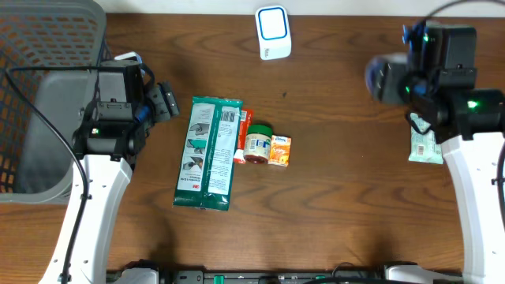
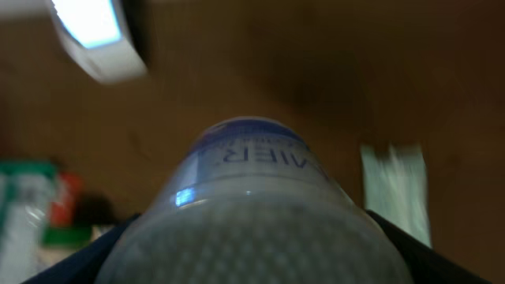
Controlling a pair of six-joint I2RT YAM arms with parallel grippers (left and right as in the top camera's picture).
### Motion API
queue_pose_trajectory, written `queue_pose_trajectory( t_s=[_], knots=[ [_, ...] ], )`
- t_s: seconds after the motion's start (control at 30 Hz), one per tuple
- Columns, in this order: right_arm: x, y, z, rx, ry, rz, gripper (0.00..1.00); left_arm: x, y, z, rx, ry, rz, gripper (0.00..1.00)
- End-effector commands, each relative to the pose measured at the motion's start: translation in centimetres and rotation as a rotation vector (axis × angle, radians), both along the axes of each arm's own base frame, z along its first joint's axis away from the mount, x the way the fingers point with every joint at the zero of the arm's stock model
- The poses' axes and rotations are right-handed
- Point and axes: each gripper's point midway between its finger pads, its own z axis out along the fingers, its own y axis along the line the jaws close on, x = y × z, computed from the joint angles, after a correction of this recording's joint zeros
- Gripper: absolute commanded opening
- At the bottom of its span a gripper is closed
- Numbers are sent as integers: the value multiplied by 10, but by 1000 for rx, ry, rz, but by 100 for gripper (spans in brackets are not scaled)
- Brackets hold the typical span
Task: Scan the item barcode
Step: 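Carry the white tub right and lower it beside the wipes pack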
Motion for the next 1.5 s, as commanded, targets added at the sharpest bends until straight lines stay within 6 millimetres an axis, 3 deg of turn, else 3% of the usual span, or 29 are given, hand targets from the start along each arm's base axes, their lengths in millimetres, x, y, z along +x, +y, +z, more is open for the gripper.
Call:
queue_pose_trajectory(
  t_s=[0.0,0.07,0.1,0.17,0.27,0.57,0.83,0.97,1.37,1.4,1.43,1.47],
  knots=[
    [-21,-30,-36,-37,164,-69,1,-1,3,2,5,-7,15,86],
    [-28,-41,-55,-36,232,-99,1,-1,3,2,5,-7,15,86],
    [-35,-48,-80,-32,299,-119,1,-1,3,2,5,-7,15,86],
    [-39,-53,-105,-33,355,-134,1,-1,3,2,5,-7,15,86],
    [-38,-66,-142,-60,393,-168,1,-1,3,2,5,-7,15,86],
    [-7,-92,-203,-87,363,-191,1,-1,3,2,5,-7,15,86],
    [12,-115,-225,-81,329,-243,1,-1,3,2,5,-7,15,86],
    [6,-129,-228,-76,340,-280,1,-1,3,2,5,-7,15,86],
    [-21,-201,-226,-33,329,-493,2,-1,3,2,5,-7,15,86],
    [-21,-202,-227,-19,324,-502,16,-1,3,2,5,-7,15,86],
    [-21,-202,-227,-7,321,-500,41,-1,3,2,5,-7,15,86],
    [-19,-201,-227,10,314,-496,75,-1,3,2,5,-7,15,86]
  ],
)
